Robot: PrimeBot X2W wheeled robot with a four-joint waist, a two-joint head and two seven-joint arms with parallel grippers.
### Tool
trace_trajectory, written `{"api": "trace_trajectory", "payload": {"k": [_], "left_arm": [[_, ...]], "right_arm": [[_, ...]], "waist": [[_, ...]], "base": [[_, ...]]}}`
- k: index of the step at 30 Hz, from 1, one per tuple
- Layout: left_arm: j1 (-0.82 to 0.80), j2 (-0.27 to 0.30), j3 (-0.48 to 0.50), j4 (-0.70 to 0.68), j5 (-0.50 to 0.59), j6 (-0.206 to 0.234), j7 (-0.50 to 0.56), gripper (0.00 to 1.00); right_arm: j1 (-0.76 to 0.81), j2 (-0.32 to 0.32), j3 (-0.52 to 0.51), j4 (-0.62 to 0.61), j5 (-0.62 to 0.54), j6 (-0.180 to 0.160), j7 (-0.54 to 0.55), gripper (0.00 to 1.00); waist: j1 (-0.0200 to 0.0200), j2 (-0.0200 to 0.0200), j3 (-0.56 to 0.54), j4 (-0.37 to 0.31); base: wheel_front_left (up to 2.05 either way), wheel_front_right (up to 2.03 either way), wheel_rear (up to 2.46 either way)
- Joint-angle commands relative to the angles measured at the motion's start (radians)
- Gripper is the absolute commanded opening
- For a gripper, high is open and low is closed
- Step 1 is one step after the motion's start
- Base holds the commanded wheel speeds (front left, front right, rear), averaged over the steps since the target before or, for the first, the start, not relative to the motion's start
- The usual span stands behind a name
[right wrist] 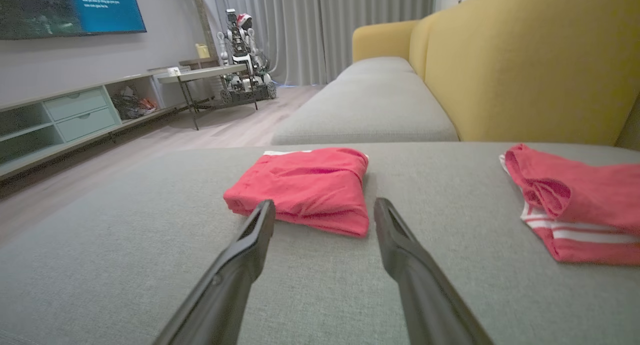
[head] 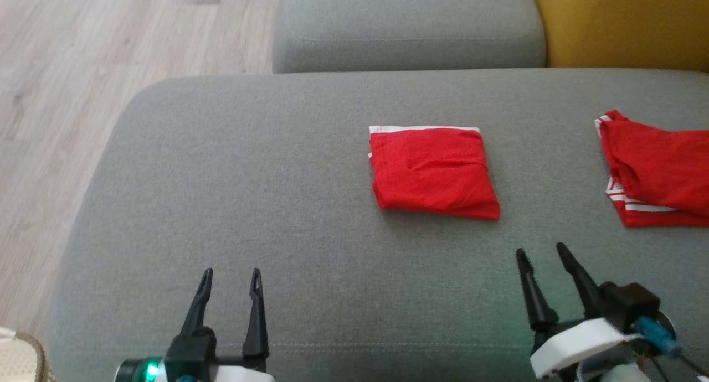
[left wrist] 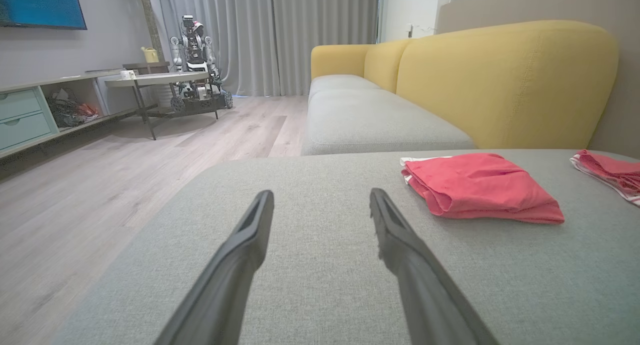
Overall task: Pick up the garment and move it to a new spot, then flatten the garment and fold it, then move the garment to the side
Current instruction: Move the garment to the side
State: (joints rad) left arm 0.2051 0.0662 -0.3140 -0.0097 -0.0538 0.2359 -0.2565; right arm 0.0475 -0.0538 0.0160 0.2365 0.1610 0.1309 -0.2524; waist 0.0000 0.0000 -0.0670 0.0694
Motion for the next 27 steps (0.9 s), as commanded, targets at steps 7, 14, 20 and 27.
{"api": "trace_trajectory", "payload": {"k": [7, 14, 20, 27], "left_arm": [[-0.076, -0.012, -0.035, -0.022, 0.034, -0.014, -0.005, 1.00], [-0.134, -0.014, -0.104, -0.010, 0.044, -0.006, -0.005, 1.00], [-0.192, -0.016, -0.158, -0.002, 0.038, 0.012, -0.005, 1.00], [-0.248, -0.016, -0.224, 0.013, 0.016, 0.035, -0.005, 1.00]], "right_arm": [[-0.260, 0.002, -0.039, 0.205, 0.132, 0.000, -0.009, 1.00], [-0.519, -0.094, 0.009, 0.480, 0.247, 0.000, 0.054, 1.00], [-0.662, -0.172, 0.077, 0.595, 0.389, 0.000, 0.182, 1.00], [-0.728, -0.260, 0.172, 0.634, 0.533, 0.000, 0.278, 1.00]], "waist": [[0.0000, 0.0000, 0.058, 0.060], [0.0000, 0.0000, 0.149, 0.102], [0.0000, 0.0000, 0.223, 0.135], [0.0000, 0.0000, 0.276, 0.164]], "base": [[0.00, 0.00, 0.00], [0.00, 0.00, 0.00], [0.00, 0.00, 0.00], [0.00, 0.00, 0.00]]}}
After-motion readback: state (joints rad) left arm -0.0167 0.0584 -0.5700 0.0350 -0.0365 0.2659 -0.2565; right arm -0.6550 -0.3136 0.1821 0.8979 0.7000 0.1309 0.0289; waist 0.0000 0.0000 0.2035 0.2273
